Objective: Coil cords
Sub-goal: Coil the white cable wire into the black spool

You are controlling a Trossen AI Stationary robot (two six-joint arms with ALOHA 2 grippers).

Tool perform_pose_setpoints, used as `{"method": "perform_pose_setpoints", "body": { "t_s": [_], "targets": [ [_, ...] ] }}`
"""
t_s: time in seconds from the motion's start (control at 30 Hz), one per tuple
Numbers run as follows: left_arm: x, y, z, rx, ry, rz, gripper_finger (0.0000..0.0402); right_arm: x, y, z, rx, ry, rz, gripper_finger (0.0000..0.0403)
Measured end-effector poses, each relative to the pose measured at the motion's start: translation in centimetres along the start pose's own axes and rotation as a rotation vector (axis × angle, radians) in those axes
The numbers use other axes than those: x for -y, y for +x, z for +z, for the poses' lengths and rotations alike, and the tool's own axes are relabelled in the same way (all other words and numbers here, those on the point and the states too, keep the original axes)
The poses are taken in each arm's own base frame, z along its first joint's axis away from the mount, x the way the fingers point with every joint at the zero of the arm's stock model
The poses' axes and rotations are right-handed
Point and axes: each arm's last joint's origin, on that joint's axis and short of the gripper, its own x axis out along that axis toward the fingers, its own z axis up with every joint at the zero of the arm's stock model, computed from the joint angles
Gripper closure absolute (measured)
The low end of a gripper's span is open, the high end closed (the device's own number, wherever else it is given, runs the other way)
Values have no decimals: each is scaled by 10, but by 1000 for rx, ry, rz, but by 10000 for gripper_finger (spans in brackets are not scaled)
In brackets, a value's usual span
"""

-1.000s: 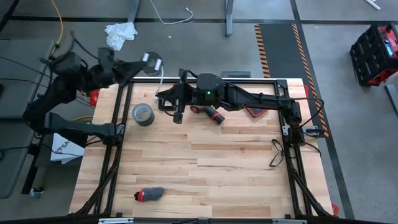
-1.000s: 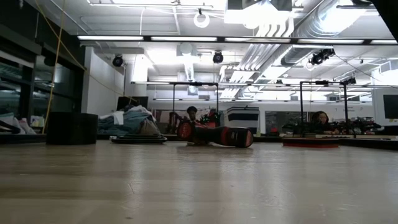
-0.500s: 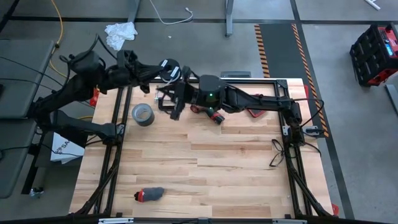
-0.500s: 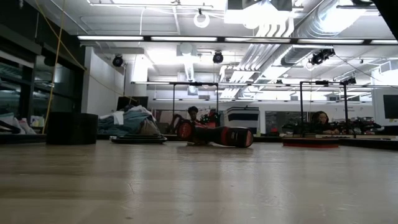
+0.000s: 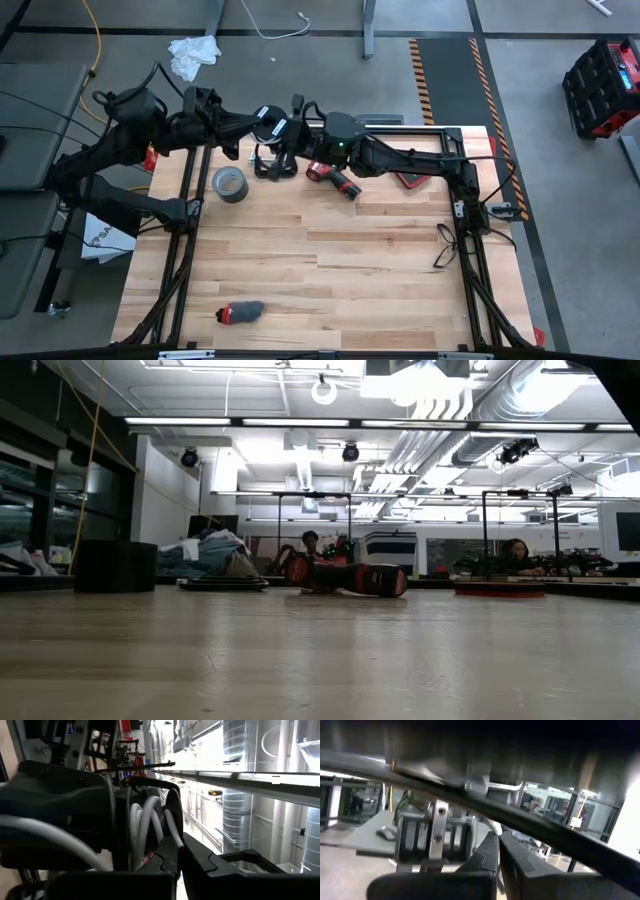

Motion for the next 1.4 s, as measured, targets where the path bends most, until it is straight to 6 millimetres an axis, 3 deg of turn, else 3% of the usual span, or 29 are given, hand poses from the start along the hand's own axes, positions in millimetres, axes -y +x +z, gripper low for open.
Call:
{"method": "perform_pose_setpoints", "body": {
  "t_s": [0.2,0.37,0.53,0.9,1.13,1.4],
  "targets": [
    [2,-4,-3,-52,-7,-6,402,9,1,-2,1,-6,-13,403],
    [2,-17,-5,-102,-47,34,402,31,3,-7,-4,5,-61,403],
    [-1,-31,-6,-127,-9,109,402,37,3,-10,-18,4,-51,403],
    [-5,-67,3,-15,147,230,401,58,-2,-15,-132,-79,-72,403],
    [-21,-82,9,31,495,456,401,65,-8,-22,-260,-42,-69,401],
    [-21,-78,18,124,867,554,401,63,-12,-34,-377,45,-4,402]
  ]
}}
